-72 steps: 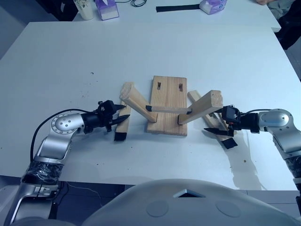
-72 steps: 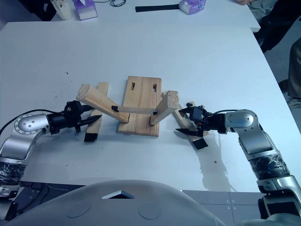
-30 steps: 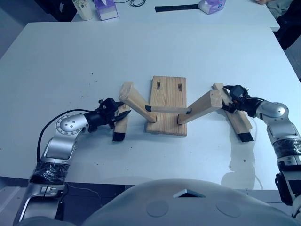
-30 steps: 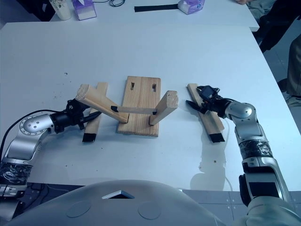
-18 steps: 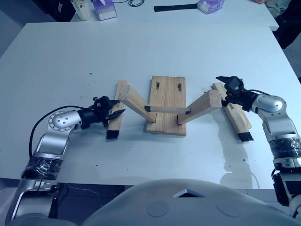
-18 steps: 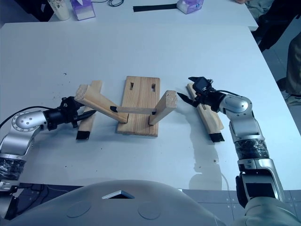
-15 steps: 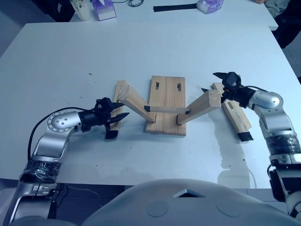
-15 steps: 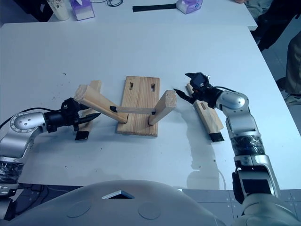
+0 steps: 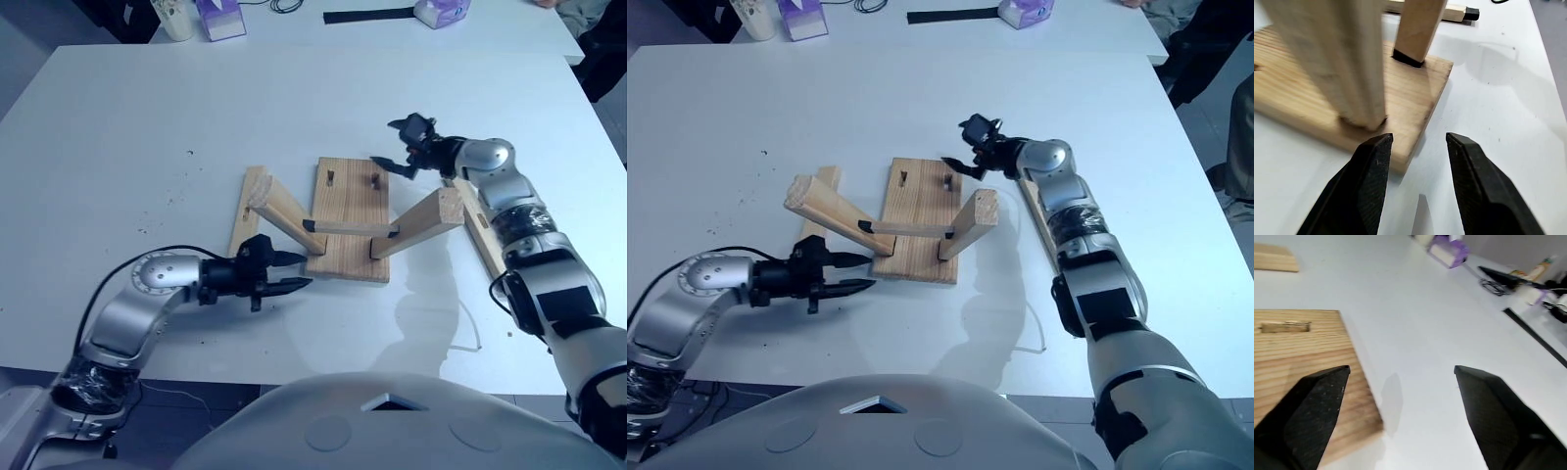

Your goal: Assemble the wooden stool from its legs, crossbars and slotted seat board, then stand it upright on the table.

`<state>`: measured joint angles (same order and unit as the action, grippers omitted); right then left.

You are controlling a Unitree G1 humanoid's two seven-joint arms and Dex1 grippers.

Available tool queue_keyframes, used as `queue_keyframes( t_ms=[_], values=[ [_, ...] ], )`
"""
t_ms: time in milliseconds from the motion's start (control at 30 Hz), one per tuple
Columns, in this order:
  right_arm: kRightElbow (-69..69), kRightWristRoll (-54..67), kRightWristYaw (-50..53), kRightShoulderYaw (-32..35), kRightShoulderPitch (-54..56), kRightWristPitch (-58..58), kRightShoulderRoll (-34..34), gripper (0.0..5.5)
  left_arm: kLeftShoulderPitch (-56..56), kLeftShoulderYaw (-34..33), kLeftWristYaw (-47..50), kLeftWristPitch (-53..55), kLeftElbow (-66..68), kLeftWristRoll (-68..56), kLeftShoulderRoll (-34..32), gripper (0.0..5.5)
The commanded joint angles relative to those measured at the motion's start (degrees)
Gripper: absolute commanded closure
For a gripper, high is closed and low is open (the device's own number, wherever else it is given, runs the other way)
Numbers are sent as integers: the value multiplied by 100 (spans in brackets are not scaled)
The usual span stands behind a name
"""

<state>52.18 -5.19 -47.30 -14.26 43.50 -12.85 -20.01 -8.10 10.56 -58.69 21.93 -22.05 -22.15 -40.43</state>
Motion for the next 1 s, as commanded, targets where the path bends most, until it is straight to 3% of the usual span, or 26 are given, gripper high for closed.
queue_keyframes(
  t_ms=[33,433,733,1000],
  values=[
    [688,-513,-184,-384,214,-477,-10,157,238,340,317,35,160,333,272,347],
    [955,-1085,-1168,-949,253,-1480,-749,157,924,662,1125,-957,1895,1932,312,347],
    [-981,-469,-2476,-899,-644,-1190,-1470,157,1845,374,1802,-1539,3332,2234,688,347],
    [-2754,-19,-2543,-776,-1523,-193,-1678,157,2044,158,2146,-1718,3364,2239,1004,347]
  ],
)
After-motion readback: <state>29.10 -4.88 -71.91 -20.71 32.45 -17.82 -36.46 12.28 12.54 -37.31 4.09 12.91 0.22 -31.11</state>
